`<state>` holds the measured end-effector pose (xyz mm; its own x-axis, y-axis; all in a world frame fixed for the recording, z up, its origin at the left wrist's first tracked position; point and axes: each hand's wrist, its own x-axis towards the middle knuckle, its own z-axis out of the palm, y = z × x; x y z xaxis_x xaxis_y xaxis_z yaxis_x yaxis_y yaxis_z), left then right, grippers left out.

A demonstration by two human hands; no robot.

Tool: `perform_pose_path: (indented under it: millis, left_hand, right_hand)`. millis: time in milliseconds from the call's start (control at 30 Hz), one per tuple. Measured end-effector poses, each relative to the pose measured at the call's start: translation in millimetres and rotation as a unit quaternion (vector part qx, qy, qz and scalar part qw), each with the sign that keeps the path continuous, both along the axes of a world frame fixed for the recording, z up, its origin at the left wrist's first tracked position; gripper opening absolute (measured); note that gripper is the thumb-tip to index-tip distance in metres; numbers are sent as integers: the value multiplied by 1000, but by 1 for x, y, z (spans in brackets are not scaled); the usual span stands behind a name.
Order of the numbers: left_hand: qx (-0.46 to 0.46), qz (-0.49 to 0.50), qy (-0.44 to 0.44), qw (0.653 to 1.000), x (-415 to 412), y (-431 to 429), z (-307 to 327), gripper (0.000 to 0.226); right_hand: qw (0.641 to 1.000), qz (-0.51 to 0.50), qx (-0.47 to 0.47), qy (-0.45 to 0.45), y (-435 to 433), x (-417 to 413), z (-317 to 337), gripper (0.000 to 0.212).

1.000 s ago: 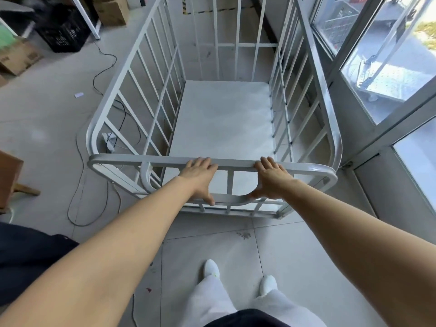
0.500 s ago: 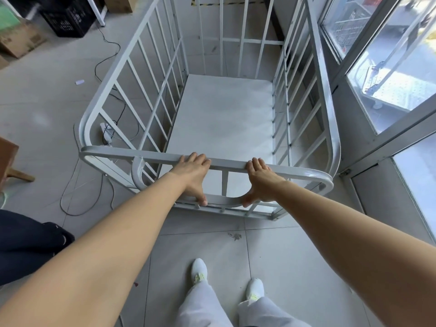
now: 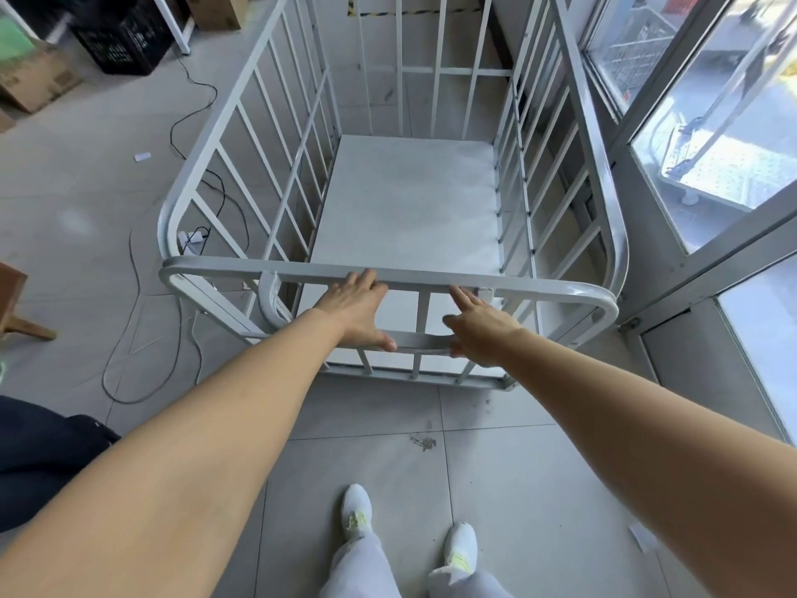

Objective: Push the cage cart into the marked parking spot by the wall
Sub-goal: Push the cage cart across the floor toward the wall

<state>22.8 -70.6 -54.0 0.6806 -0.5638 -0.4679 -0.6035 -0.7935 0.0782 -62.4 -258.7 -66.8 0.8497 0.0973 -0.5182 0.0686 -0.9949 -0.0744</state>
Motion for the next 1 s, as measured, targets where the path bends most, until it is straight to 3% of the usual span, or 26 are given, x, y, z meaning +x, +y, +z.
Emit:
perform_pose_path:
  millis: [100,233,733,1000]
  left_hand:
    - [36,63,56,996,5,11,-12,74]
    - [55,85,43,994,14,4,-22,77]
    - [59,105,-12,993,79,-102,-17,77]
    - [57,81,-16,995,125,-164,-15,74]
  right_hand:
    - [1000,15,-9,-16,-8,6,-13,30]
    - [999,15,-32,-38,-20,23,-21,23]
    - [992,11,-63,-106,-121,103,-39,26]
    - [992,-6,-101,-76,-177,155,-34,29]
